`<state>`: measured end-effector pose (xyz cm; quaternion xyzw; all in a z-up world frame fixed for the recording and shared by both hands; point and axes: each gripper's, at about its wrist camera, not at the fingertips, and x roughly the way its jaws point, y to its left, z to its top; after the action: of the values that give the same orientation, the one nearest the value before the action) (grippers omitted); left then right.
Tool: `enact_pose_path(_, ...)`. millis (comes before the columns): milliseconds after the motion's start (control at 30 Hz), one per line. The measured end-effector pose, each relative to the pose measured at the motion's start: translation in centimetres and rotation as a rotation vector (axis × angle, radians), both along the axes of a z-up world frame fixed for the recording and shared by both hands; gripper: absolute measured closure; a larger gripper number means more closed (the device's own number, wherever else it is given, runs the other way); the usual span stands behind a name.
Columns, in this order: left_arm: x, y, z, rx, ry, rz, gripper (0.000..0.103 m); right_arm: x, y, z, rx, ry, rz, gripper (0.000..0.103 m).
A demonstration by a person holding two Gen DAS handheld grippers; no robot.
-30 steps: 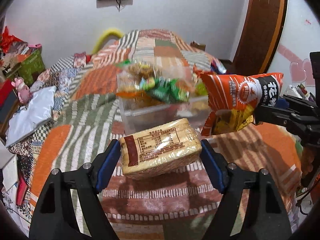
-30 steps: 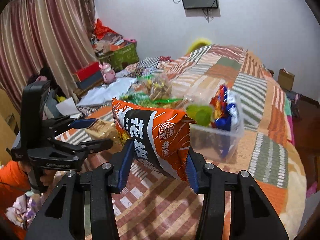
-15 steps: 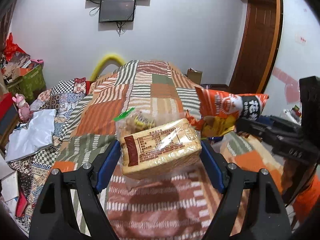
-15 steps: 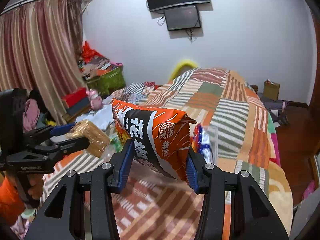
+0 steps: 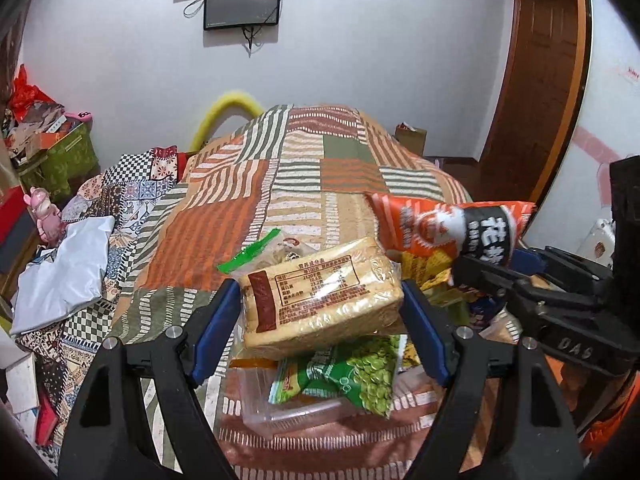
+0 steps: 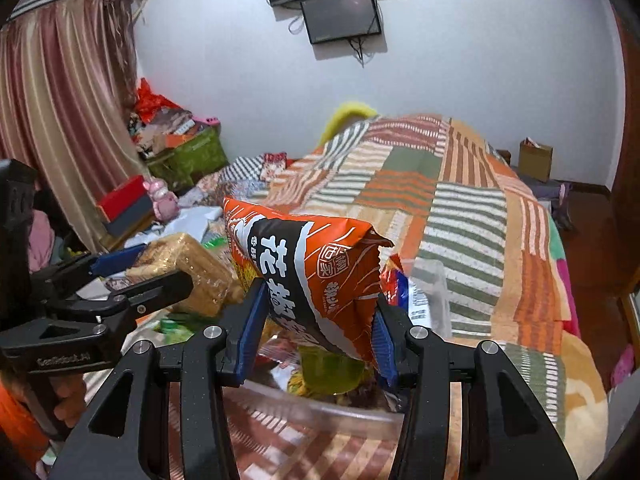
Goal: Organize snacks
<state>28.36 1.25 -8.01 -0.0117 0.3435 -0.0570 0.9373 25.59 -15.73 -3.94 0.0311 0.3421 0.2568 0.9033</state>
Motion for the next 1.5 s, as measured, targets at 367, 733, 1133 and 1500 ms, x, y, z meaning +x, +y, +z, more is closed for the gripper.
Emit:
enact_pose_path(367, -0.3, -1.9, -0.7, 0.102, -0.042, -0.037, 0.023, -0.7, 0.6, -0.2, -0.072, -0.037, 0.012, 0.056)
enact_pose_path(733, -2.1, -2.6, 0.7, 0.087, -0.076, -0.086, 0.018, -2.1, -0.9, 1.9, -0.025, -0.051, 0.019, 0.045)
enact_pose_path(1133, -3.4, -0.8, 1.3, 0.030, -0.074, -0.049, 0.018, -3.0, -2.2, 2.1, -0.015, -0.042, 0.006, 0.045)
enact_pose_path(1500, -11.4, 0.2, 7.7, -0.033, -0.270, 0.002, 0.018, -8.0, -4.4, 7.4, 0.022, -0.157, -0.036, 0.035)
